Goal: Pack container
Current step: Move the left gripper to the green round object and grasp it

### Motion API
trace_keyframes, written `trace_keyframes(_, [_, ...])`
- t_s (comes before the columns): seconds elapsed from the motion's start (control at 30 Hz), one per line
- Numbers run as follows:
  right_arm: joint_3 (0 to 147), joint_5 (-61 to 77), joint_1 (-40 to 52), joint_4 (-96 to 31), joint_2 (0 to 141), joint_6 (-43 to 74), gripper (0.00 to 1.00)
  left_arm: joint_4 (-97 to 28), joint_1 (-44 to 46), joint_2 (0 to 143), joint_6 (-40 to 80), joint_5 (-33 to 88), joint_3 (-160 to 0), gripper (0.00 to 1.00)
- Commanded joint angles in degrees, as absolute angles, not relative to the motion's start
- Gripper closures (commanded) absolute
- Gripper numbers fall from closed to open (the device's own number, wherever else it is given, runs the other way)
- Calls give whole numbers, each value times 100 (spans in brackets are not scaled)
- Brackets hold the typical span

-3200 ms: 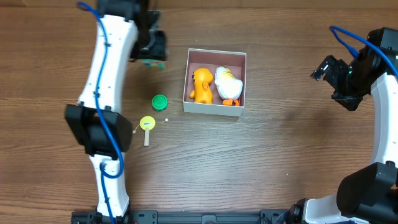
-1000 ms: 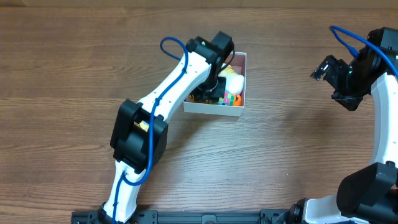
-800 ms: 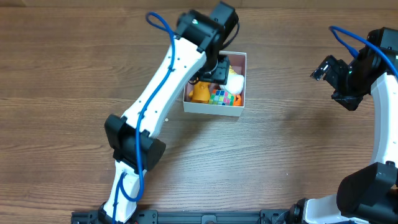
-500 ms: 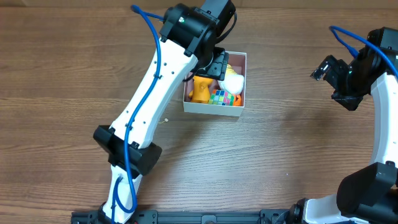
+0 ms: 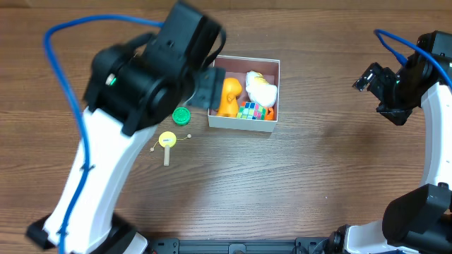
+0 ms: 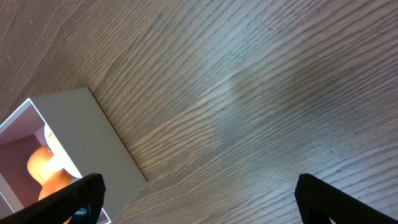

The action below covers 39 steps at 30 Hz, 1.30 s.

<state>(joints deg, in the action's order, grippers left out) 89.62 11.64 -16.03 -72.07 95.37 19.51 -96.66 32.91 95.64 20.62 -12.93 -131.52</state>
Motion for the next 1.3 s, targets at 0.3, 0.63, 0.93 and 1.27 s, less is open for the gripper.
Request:
trace_keyframes(0.3, [9008,1166,-1599,-7188,9546,1970,0,-7856,2082,9555,1763,-847,-9802,4])
trace_keyframes(0.63, [9008,1166,-1599,-7188,9546,1970,0,-6309,1387,10106,1157,3,-8278,4])
trace_keyframes(0.93, [9008,1166,-1599,-7188,9546,1970,0,-5428,1365,11246,917,49,-8138,4])
trace_keyframes(1.27, [9008,1166,-1599,-7188,9546,1970,0,-4864,1341,11738,810,67,-8138,9])
